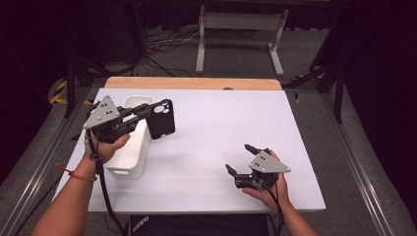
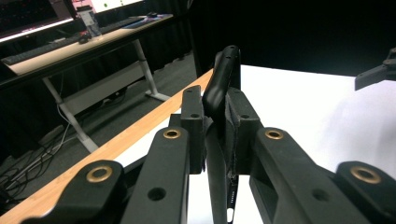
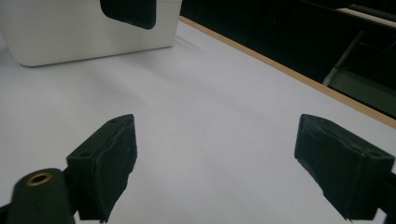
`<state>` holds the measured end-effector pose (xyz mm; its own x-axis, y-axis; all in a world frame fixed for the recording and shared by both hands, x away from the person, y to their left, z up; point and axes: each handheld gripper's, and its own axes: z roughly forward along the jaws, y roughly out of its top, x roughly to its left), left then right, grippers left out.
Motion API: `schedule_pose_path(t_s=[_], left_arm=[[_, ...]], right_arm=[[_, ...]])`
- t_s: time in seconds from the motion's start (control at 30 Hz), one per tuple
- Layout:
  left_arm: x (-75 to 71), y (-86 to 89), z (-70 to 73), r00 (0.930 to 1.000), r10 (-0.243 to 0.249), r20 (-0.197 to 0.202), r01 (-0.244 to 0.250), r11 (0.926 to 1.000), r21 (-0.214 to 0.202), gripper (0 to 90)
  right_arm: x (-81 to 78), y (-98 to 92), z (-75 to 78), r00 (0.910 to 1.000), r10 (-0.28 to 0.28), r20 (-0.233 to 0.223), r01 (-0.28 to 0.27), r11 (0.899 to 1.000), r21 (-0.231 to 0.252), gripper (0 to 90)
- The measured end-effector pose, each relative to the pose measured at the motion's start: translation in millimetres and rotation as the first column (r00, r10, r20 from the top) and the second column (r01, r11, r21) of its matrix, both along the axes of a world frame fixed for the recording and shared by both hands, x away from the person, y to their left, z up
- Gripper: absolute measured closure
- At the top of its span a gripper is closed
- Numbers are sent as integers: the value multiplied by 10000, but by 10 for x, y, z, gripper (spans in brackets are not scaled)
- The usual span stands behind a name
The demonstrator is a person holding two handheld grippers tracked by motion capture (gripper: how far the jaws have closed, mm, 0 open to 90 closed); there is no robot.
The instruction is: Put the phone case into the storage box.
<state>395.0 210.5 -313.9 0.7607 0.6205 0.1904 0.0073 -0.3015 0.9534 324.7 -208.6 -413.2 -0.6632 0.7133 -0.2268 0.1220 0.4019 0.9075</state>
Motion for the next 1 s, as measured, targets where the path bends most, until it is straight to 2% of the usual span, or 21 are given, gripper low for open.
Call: schedule_pose_path(t_s=[0.2, 0.4, 0.67, 0.73, 1.0], left_arm=[[58, 110, 20, 9999, 106, 62, -106, 9999, 45, 804], [134, 260, 47, 9999, 36, 146, -35, 10000, -85, 804], [113, 359, 117, 9992, 59, 399, -40, 9989, -477, 804], [99, 380, 146, 9987, 34, 505, -17, 9994, -332, 805], [109, 500, 228, 9979, 246, 601, -224, 9991, -364, 805]], right_arm=[[1, 6, -9, 10000, 1, -3, -1, 10000, -39, 139], [7, -9, -4, 10000, -20, 26, 20, 10000, 15, 139], [9, -16, -2, 10000, -71, 53, 71, 10000, -34, 139], [12, -14, -9, 9999, -89, 48, 89, 9999, -97, 139], [19, -5, -25, 10000, -98, 8, 98, 9998, -165, 139]])
